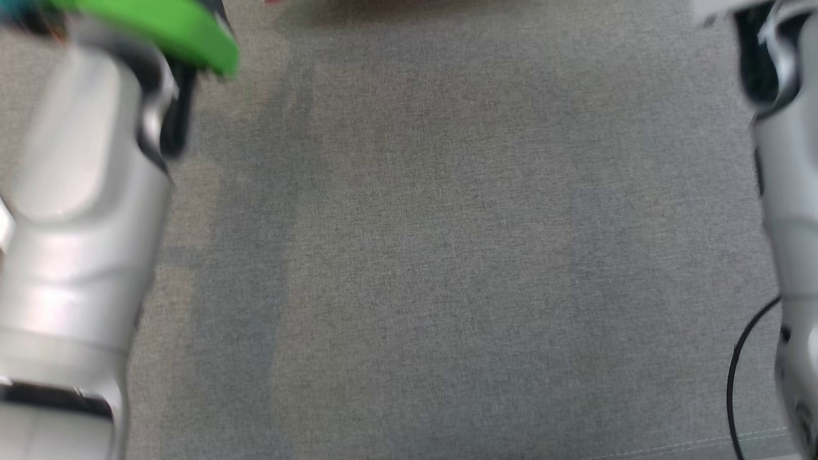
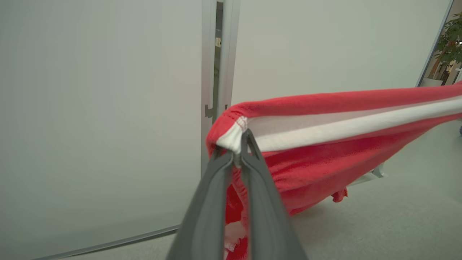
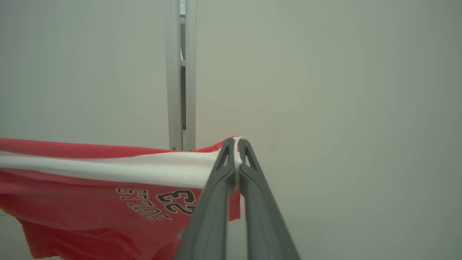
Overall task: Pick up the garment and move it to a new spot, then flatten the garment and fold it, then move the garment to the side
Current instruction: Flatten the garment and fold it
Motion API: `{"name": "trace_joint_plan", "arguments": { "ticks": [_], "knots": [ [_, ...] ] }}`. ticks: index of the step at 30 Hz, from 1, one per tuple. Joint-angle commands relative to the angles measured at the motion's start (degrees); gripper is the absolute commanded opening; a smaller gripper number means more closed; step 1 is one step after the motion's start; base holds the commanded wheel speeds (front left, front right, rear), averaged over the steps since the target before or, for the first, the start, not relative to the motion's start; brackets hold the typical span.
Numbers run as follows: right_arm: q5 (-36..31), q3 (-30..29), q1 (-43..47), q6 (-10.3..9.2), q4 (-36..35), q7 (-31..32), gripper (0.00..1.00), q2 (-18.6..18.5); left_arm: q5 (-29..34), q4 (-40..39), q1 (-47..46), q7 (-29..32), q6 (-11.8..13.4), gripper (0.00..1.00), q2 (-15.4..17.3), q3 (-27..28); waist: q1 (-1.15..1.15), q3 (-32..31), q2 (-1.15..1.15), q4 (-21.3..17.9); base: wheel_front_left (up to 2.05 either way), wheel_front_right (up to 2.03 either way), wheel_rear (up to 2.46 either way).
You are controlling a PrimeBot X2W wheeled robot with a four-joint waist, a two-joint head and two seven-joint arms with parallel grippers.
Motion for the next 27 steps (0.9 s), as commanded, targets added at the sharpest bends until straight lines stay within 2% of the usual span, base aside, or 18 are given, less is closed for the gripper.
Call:
{"name": "trace_joint_plan", "arguments": {
  "ticks": [1, 3, 6, 13, 15, 22, 27],
  "knots": [
    [0.9, -0.5, 4.1, -0.15, -0.5, -0.2, 0.0, -0.3, -0.9, 0.2, 4.2, -0.5, 0.2, 0.0, 0.3, -0.2, -0.01, -1.0, 0.0, 0.0, 0.0, 0.0, 0.0],
    [3.1, -0.1, 10.3, -0.14, -0.6, -0.2, 0.0, 0.6, -2.3, -2.2, 10.5, -0.5, 0.1, 0.0, -0.3, -0.9, -0.01, -1.7, 0.0, 0.1, 0.0, 0.0, 0.0],
    [5.1, 0.6, 18.0, -0.15, -1.2, -0.2, 0.0, 0.0, -4.4, -3.9, 20.7, -0.5, 0.1, 0.0, -1.2, 0.4, -0.01, -2.9, 0.0, 0.3, 0.0, 0.0, 0.0],
    [7.5, -1.7, 35.1, -0.19, -3.3, -0.2, 0.0, 0.5, -4.8, -5.3, 38.5, -0.5, 0.2, 0.0, -3.9, 2.5, -0.01, -7.3, 0.0, 0.9, 0.0, 0.0, 0.0],
    [7.1, -2.5, 39.0, -0.19, -4.1, -0.3, 0.0, 0.8, -2.8, -5.8, 42.0, -0.5, 0.1, 0.0, -4.1, 1.5, -0.01, -8.9, 0.0, 1.1, 0.0, 0.0, 0.0],
    [7.5, -6.9, 49.2, -0.28, -5.2, -0.3, 0.0, 2.9, -1.6, -7.5, 53.2, -0.5, 0.2, 0.0, -5.3, 3.4, -0.01, -14.3, 0.0, 1.4, 0.0, 0.0, 0.0],
    [7.1, -7.8, 56.3, -0.34, -5.8, -0.3, 0.0, 4.3, -0.9, -9.3, 60.0, -0.5, 0.3, 0.0, -5.7, 4.4, -0.01, -18.4, 0.0, 1.5, 0.0, 0.0, 0.0]
  ]
}}
